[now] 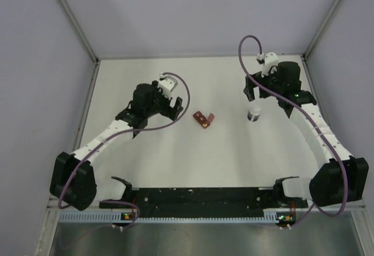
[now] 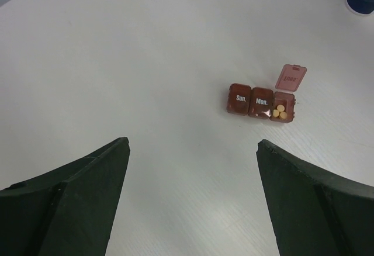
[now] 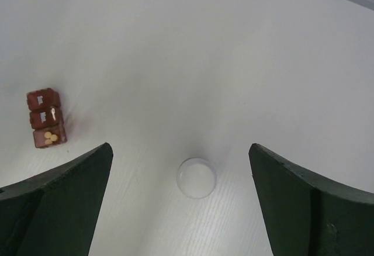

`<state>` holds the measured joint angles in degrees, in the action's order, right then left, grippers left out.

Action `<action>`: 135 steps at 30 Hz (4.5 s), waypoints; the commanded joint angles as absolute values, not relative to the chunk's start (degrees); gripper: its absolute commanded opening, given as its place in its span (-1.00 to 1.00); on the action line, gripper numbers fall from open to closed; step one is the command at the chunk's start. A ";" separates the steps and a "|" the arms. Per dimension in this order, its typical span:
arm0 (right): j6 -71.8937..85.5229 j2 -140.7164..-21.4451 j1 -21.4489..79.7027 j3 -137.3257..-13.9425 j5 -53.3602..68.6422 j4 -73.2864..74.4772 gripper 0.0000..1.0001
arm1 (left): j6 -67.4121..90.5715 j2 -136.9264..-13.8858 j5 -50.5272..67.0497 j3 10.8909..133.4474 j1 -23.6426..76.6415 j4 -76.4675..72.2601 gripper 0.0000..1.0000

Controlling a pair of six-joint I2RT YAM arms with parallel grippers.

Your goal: Sort the pills into containers

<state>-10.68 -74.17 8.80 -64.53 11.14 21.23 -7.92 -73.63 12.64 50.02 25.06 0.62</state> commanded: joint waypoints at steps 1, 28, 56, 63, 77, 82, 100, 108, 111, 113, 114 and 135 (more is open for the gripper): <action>-5.28 -70.40 8.26 -64.34 18.35 16.53 0.98 | -7.38 -73.74 14.06 51.59 24.26 -1.23 0.97; -9.31 -70.14 12.04 -55.64 29.09 10.81 0.98 | -38.84 -96.32 26.72 76.54 24.26 28.99 0.97; -10.63 -70.31 13.45 -50.80 31.20 9.75 0.98 | -70.56 -110.47 27.77 88.86 26.54 40.78 0.95; -10.37 -71.10 13.45 -51.15 30.24 10.28 0.98 | -79.70 -112.94 27.16 90.26 29.18 42.18 0.95; -10.99 -70.49 13.19 -51.50 25.93 10.63 0.98 | -94.56 -119.09 26.46 95.18 31.99 49.13 0.89; -10.99 -70.31 13.10 -51.50 25.93 10.63 0.98 | -96.06 -121.20 26.19 97.20 32.87 49.92 0.83; -10.90 -69.70 11.95 -51.24 26.98 10.72 0.98 | -100.46 -125.77 23.55 102.39 34.01 56.86 0.44; -11.07 -69.61 11.95 -51.15 26.98 10.72 0.98 | -98.79 -125.25 24.52 102.13 34.80 58.62 0.16; -11.07 -69.61 11.95 -51.15 26.98 10.63 0.98 | -97.39 -124.72 24.78 101.34 35.16 58.54 0.17; -11.07 -69.61 11.87 -51.15 26.98 10.64 0.98 | -95.72 -124.19 25.05 100.99 35.42 58.53 0.21; -11.07 -69.70 11.95 -51.15 26.98 10.72 0.98 | -95.02 -123.93 25.14 100.64 35.59 58.54 0.23; -10.81 -69.70 11.95 -51.15 27.42 10.72 0.98 | -79.55 -122.52 22.50 95.98 36.39 53.35 0.18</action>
